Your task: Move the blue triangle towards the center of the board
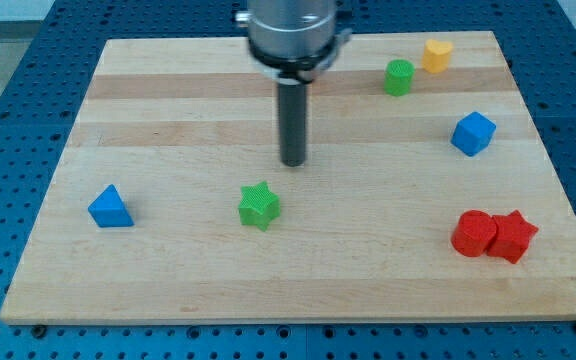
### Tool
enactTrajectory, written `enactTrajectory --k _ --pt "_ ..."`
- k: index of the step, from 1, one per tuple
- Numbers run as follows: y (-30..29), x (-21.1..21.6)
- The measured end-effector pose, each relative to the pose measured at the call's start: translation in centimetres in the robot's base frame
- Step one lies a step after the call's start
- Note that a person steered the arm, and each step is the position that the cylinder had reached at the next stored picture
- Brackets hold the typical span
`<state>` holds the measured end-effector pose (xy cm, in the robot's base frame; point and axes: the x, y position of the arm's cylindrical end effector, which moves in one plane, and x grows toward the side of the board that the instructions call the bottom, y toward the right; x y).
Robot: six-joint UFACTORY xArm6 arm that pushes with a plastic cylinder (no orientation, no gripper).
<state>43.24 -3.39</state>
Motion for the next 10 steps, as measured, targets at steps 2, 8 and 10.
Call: enactTrajectory --k 2,8,10 --pt "-10.0 0.0" --pt "-20.5 3.1" --pt "-20.3 5.3"
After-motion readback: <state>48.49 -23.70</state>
